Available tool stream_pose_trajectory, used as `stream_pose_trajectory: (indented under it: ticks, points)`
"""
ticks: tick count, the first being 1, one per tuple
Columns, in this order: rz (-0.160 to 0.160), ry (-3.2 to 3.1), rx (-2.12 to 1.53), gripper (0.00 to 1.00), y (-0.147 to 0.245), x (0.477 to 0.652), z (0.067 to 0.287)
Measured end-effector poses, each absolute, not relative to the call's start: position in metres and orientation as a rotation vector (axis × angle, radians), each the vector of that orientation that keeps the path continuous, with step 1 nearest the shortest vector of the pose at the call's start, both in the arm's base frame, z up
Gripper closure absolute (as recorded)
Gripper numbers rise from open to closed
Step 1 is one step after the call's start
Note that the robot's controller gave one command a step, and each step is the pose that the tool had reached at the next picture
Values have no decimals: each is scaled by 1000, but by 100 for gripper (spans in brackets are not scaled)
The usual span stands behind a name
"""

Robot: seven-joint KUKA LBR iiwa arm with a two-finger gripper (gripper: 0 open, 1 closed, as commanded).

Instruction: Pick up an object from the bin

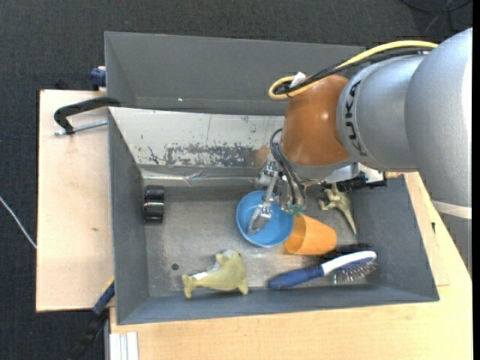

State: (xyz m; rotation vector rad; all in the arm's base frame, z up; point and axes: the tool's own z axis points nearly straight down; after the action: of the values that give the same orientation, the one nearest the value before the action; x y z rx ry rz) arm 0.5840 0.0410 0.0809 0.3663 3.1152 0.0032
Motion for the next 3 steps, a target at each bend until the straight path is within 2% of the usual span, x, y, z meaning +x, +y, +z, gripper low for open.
stream_pose_trajectory:
  ticks: [1,2,3]
  points:
    - [0,3114,367,100,40,586,84]
    - [6,3110,366,100,40,588,126]
    - [5,3115,366,100,41,589,127]
